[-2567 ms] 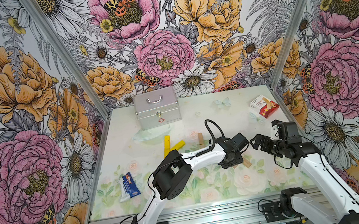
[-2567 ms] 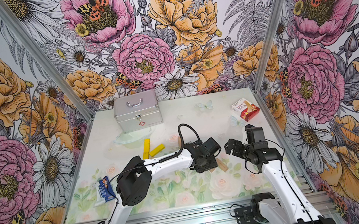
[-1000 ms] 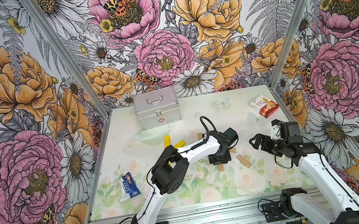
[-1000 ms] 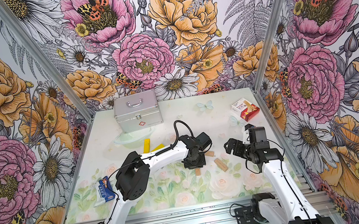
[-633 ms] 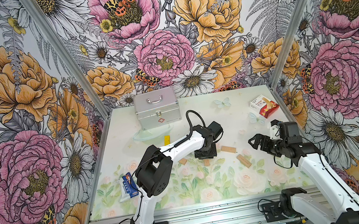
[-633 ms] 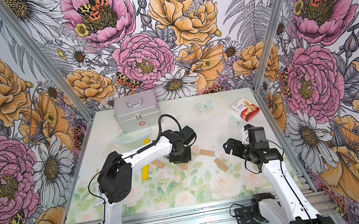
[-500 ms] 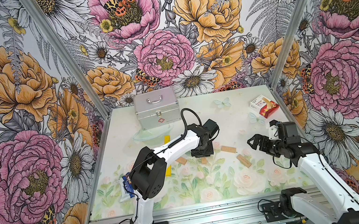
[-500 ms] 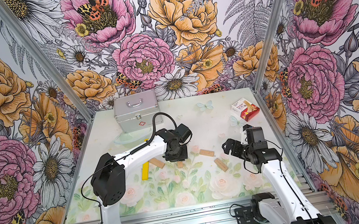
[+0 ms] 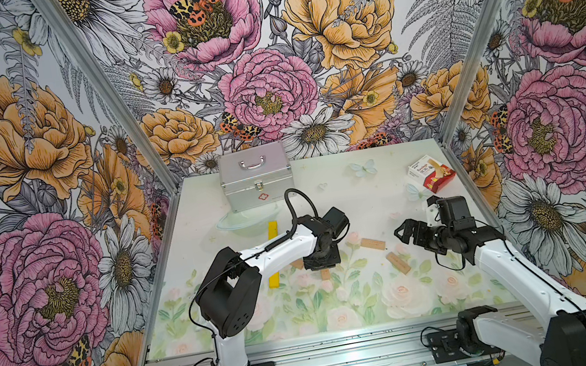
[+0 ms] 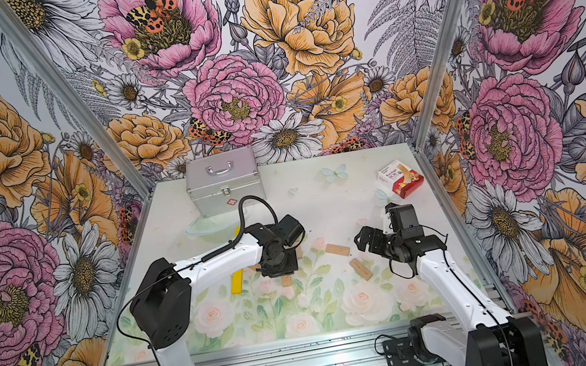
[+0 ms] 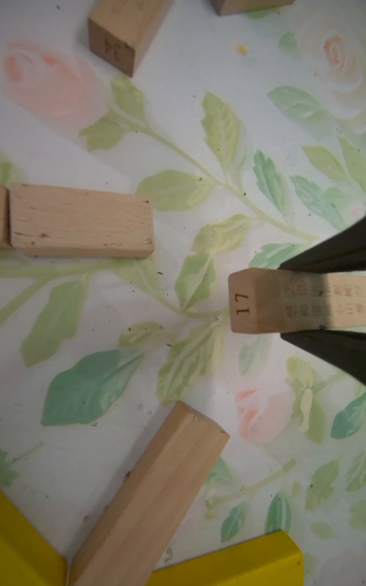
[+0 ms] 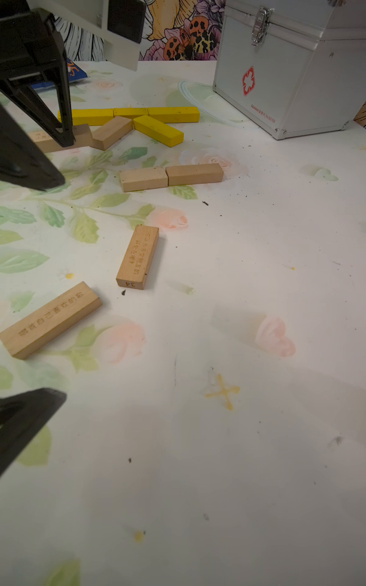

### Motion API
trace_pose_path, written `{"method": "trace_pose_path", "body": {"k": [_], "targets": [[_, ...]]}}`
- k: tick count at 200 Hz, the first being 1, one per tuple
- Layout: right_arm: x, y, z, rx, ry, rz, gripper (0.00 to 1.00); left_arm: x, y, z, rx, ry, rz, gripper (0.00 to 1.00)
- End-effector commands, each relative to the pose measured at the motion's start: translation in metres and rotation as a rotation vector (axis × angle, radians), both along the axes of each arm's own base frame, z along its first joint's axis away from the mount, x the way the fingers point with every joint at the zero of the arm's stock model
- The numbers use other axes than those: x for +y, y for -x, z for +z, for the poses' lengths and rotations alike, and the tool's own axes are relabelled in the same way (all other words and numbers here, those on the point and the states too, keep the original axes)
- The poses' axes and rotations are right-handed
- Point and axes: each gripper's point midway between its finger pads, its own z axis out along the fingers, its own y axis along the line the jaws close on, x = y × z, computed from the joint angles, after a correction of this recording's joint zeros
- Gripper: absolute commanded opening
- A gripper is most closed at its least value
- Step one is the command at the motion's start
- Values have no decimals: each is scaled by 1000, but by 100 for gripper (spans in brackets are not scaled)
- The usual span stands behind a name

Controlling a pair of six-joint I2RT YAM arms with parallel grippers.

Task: Assemble the letter k with building blocks
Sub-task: Pick up the building block from the center of the board, then assemble the building block at the center of the board.

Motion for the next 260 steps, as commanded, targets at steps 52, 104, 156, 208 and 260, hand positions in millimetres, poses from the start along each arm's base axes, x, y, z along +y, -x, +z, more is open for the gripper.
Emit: {"method": "trace_pose_path", "body": {"k": [52, 104, 156, 208, 260], "targets": [[7, -15, 15, -76, -22, 16, 99, -25, -13, -7, -29, 37, 8, 10], [7, -14, 10, -63, -13, 30, 99, -35, -17, -17, -5, 38, 8, 10], [8, -17, 11, -65, -10, 37, 99, -40, -18, -21, 5, 42, 0, 9], [8, -15, 7, -54, -10, 37, 99, -42, -16, -27, 25, 40, -4, 9], [9, -17, 8, -54, -14, 44, 99, -46, -18, -30, 26, 40, -9, 9]]}}
